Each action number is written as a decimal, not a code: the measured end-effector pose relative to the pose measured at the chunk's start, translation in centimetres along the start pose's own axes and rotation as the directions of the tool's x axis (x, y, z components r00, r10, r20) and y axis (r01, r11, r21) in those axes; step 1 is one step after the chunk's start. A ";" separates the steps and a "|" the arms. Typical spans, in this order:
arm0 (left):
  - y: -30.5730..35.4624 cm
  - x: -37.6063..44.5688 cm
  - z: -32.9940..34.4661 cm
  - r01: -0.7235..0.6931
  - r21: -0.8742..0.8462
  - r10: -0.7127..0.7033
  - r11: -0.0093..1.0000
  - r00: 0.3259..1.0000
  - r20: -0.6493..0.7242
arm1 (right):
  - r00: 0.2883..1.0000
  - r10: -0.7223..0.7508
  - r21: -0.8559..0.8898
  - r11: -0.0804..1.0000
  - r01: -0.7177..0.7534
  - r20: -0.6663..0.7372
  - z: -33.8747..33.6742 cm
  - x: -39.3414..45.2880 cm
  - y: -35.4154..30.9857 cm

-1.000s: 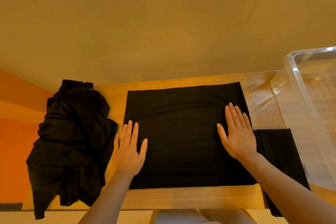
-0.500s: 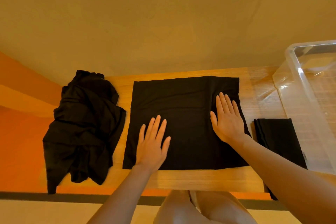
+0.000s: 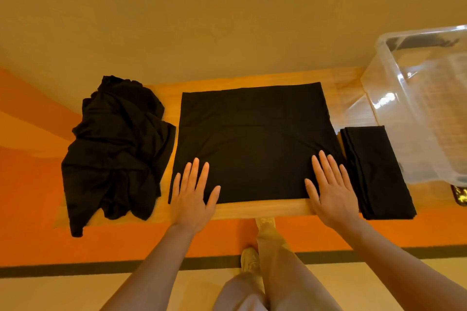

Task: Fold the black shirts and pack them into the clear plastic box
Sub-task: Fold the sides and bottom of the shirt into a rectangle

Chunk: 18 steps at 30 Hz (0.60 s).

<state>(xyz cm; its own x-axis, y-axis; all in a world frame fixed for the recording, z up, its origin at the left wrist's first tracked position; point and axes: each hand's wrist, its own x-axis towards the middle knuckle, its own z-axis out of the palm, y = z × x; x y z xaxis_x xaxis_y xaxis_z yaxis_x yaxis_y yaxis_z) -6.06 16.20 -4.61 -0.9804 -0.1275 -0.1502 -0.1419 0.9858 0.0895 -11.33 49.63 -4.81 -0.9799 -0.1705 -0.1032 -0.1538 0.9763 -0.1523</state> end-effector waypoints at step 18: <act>-6.5 -6.2 -0.5 -0.294 0.095 0.301 0.951 0.951 -0.073 | 0.966 -0.256 -0.120 0.959 0.257 0.022 -0.6 -6.1 2.9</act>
<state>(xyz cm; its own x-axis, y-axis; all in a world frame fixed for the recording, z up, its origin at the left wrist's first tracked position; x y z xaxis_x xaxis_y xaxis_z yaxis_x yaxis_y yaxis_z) 0.88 10.57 -3.73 -0.9849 0.1677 -0.0438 0.1661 0.9854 0.0362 -5.86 53.58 -4.01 -0.9049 -0.4177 -0.0821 -0.4144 0.9084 -0.0551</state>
